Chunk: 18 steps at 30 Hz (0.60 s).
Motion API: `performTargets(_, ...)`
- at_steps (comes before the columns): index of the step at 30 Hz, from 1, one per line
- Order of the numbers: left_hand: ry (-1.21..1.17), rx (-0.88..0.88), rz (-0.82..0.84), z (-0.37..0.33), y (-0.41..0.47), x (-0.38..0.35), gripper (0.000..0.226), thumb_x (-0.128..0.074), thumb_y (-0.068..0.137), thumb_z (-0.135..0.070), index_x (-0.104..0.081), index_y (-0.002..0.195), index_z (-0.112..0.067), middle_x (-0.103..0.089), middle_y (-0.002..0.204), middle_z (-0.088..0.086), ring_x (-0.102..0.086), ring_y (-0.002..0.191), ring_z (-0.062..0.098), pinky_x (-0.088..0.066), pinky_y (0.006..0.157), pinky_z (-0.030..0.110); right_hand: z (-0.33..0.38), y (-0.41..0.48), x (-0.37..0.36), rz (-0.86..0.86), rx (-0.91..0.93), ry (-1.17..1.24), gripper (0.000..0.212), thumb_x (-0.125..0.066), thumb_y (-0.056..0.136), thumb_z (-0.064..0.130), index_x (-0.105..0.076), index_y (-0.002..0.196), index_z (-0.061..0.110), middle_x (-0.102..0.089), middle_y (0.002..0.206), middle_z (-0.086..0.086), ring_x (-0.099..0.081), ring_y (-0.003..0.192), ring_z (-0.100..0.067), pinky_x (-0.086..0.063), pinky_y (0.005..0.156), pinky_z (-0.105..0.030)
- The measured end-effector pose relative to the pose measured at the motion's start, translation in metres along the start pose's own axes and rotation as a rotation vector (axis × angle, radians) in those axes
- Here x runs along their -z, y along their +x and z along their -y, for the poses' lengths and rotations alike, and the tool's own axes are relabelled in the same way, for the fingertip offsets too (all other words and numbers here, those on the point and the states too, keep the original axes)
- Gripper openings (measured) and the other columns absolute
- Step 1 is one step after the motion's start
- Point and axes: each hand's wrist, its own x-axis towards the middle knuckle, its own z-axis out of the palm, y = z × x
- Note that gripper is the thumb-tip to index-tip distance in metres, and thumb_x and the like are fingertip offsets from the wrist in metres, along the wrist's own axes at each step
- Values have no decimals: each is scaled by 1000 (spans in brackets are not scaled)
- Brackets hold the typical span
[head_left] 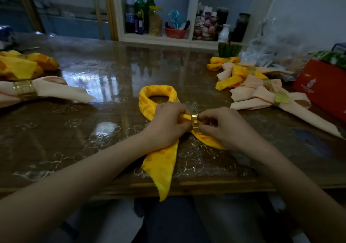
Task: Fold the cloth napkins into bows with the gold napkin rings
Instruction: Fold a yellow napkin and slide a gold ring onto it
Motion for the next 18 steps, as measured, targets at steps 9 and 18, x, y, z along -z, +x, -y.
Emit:
performTargets(9,73,-91,-32,-5,-11,0,65,-61,75,-35,-37,130,-10,-41,127,0,-25,102,-6,-21,100,28,2,5,-9,-193,-42,90,12,-61,88,17,-66,98,21,-53,74,17,-51,67,0,-41,59,-10)
performTargets(18,120,-101,-66,-2,-9,-1,50,-70,79,-26,-50,125,-19,-53,121,-9,-33,109,-5,-13,106,28,5,2,-24,-245,-3,157,5,-54,91,18,-55,96,18,-58,86,0,-53,80,-15,-45,66,-32)
